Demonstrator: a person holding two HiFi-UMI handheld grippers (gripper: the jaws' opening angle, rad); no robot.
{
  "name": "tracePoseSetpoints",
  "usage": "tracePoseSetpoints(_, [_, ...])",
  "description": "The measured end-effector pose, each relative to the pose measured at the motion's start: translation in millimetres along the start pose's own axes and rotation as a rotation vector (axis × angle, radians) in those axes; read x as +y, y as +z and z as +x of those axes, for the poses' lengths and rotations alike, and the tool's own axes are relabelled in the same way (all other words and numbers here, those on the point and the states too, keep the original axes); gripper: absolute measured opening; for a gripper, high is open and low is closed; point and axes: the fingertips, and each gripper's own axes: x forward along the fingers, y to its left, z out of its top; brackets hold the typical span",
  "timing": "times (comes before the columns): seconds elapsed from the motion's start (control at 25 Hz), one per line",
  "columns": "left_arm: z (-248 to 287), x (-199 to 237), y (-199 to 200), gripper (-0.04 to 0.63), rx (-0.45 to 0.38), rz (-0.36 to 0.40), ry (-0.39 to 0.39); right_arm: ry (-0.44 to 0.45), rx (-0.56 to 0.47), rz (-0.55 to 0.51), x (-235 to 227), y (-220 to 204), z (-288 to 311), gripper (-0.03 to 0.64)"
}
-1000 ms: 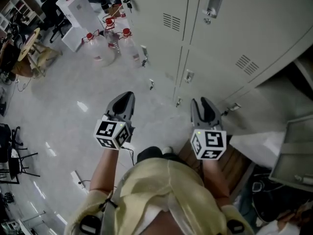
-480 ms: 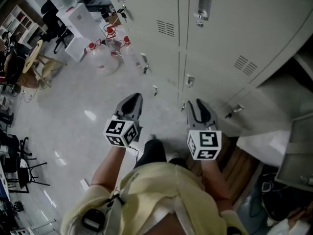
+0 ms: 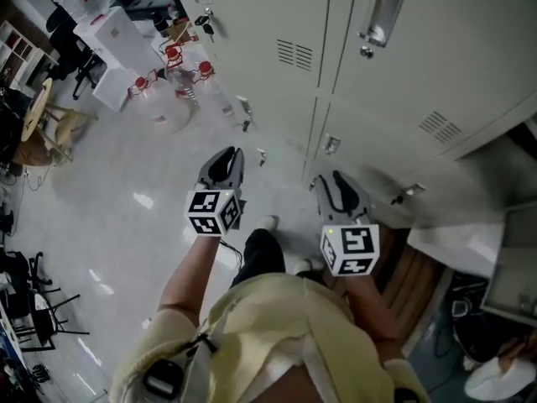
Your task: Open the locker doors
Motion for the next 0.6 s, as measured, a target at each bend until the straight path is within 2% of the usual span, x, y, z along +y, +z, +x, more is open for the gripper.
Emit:
tracePoseSetpoints(0.12, [21, 29, -5, 0.065, 0.038, 0.004, -0.003, -0.009, 0.022, 0.008, 14, 1, 26, 0.115])
tracePoseSetpoints(0.28, [49, 59, -10, 0.083, 0.084, 0.051, -0.017, -0.028, 0.068, 0.005, 31, 4, 55, 0.115])
tracePoseSetpoints(0.6, [111, 92, -25, 0.094, 0.127, 0.121, -0.053, -0.072, 0.144, 0.009, 41, 3, 93, 0.115])
